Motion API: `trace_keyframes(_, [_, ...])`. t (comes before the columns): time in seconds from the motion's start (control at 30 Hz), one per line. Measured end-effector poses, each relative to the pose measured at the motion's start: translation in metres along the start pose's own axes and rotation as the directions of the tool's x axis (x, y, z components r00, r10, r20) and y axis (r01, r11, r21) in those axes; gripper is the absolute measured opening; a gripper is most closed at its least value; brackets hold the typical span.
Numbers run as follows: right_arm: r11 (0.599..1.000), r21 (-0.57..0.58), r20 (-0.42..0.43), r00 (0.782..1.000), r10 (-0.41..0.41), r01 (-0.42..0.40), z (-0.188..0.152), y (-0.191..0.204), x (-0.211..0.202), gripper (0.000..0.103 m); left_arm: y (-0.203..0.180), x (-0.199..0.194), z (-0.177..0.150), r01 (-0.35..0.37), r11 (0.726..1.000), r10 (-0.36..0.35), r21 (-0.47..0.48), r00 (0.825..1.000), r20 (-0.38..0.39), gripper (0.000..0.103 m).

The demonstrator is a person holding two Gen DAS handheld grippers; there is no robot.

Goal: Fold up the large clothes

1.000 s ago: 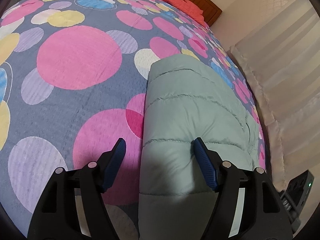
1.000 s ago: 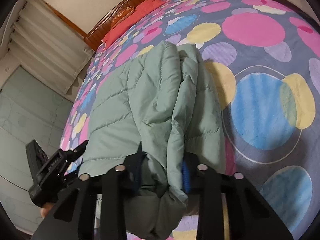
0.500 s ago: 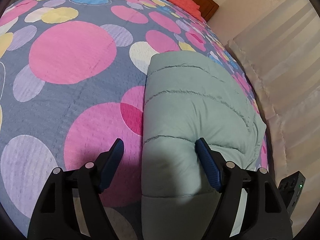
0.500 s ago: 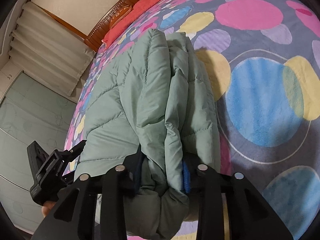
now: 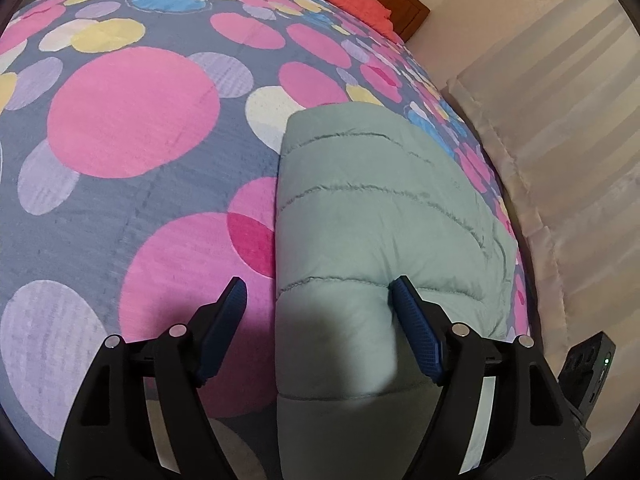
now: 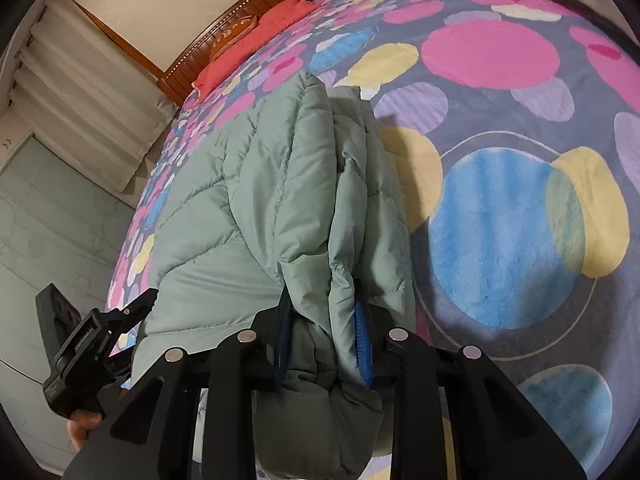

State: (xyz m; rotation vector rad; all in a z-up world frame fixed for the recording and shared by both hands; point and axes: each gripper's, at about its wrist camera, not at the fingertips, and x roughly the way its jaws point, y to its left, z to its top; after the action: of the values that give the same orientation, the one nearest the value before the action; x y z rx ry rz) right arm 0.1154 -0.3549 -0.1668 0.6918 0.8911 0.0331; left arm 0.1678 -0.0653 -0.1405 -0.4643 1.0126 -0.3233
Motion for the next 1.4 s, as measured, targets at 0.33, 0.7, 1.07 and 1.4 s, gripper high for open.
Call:
trace_keyframes(0.33, [1.000, 0.014, 0.077, 0.997, -0.020, 0.019, 0.028, 0.005, -0.029, 0.056, 0.006, -0.004, 0.010, 0.010, 0.999, -0.010, -0.032, 1.000, -0.002, 0.075])
trace_keyframes(0.7, [0.998, 0.022, 0.041, 0.997, -0.062, 0.062, 0.060, 0.003, 0.015, 0.055, 0.001, 0.010, 0.035, 0.016, 1.000, -0.016, -0.014, 1.000, -0.018, 0.075])
trace_keyframes(1.07, [0.997, 0.063, -0.006, 0.999, -0.054, 0.054, 0.061, -0.016, 0.033, 0.067, 0.001, 0.035, 0.039, -0.009, 1.000, 0.008, -0.016, 0.998, -0.070, 0.076])
trace_keyframes(1.4, [0.997, 0.082, -0.047, 0.999, 0.001, 0.003, 0.058, -0.025, 0.049, 0.076, 0.006, 0.046, 0.038, 0.034, 0.999, -0.037, -0.032, 0.995, -0.097, 0.090])
